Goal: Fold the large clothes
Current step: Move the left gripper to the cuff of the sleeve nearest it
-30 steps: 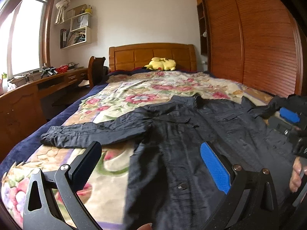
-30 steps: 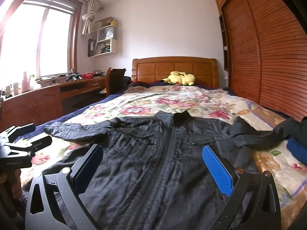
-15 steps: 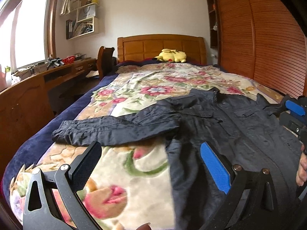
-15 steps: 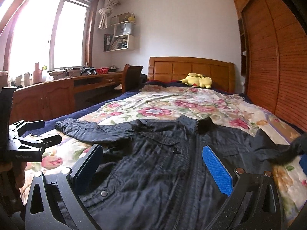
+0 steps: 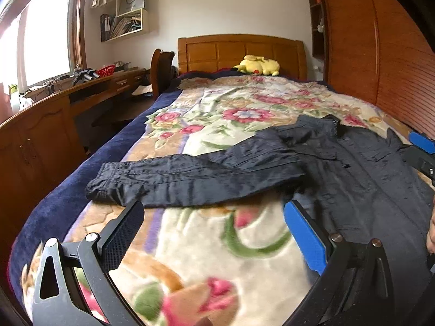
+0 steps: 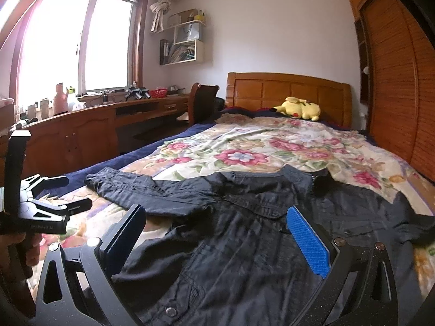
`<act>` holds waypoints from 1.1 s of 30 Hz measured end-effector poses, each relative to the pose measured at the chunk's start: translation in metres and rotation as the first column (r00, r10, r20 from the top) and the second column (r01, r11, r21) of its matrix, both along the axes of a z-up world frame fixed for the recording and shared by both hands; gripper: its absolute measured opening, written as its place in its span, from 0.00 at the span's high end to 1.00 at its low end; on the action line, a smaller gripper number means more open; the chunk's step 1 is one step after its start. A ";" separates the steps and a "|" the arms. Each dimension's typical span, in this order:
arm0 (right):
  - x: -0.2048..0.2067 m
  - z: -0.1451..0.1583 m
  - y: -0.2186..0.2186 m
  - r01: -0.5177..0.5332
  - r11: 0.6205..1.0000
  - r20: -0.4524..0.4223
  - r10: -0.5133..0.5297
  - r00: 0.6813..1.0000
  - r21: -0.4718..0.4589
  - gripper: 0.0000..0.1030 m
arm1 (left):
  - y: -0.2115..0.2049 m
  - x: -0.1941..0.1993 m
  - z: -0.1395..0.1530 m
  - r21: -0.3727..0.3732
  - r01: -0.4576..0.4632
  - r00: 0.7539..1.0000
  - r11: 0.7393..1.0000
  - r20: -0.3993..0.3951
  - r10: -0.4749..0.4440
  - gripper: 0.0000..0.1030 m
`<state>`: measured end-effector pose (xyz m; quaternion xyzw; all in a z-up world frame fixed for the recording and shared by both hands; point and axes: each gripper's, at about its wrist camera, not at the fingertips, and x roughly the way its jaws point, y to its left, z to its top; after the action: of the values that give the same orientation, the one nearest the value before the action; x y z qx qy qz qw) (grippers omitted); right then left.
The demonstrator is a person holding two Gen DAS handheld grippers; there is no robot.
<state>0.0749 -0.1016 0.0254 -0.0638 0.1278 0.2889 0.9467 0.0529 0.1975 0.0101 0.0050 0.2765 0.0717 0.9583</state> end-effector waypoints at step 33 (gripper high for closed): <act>0.031 -0.022 0.030 -0.072 0.989 -0.117 0.057 0.992 -0.128 0.00 | 0.204 0.101 -0.073 0.011 -0.344 0.885 0.939 -0.331 0.328 0.29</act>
<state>0.1056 -0.0719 0.0031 -0.1140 0.1979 0.3134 0.9218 0.1540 0.4014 -0.0627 -0.0541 0.4301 0.2278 0.8719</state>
